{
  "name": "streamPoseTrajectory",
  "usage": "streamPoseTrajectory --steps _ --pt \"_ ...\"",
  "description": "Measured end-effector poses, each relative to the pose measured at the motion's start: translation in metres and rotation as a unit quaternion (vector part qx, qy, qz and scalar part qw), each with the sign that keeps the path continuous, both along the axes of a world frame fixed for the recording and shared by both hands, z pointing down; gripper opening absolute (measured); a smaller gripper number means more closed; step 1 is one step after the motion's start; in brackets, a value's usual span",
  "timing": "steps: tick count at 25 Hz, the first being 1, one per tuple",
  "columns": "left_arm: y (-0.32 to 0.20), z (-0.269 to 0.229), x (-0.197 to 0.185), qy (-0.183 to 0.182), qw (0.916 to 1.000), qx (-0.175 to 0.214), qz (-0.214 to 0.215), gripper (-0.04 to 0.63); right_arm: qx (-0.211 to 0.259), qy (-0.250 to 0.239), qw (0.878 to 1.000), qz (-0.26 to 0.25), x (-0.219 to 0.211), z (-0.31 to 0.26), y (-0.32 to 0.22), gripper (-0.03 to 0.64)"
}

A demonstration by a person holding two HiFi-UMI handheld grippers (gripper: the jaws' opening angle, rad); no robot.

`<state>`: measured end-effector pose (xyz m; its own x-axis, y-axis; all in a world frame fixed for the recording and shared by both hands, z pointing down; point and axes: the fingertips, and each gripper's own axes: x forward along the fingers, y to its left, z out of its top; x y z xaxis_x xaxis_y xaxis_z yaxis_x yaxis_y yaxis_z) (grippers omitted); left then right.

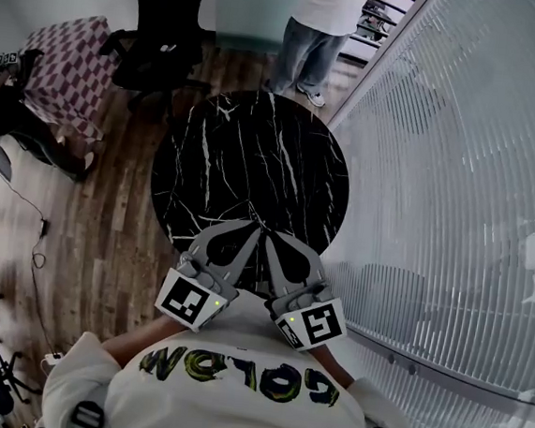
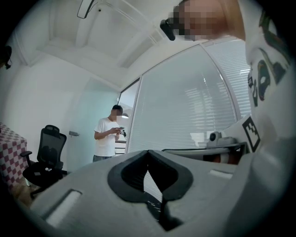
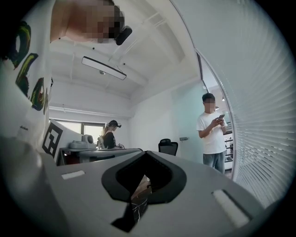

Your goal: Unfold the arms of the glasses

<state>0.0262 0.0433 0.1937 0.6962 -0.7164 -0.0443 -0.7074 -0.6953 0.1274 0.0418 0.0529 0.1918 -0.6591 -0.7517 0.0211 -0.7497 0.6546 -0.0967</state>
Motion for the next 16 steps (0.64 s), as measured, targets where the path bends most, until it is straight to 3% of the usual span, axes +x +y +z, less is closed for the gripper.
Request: streamPoseTrajectory --steps 7,16 --pt "0.001 0.007 -0.006 -0.011 0.9998 -0.015 0.0 0.005 0.0 0.008 1.0 0.001 -0.003 -0.001 -0.001 0.002" --pt "0.003 -0.005 -0.012 0.005 0.9999 -0.016 -0.002 0.005 -0.006 0.011 1.0 0.0 -0.01 -0.004 0.002 0.002"
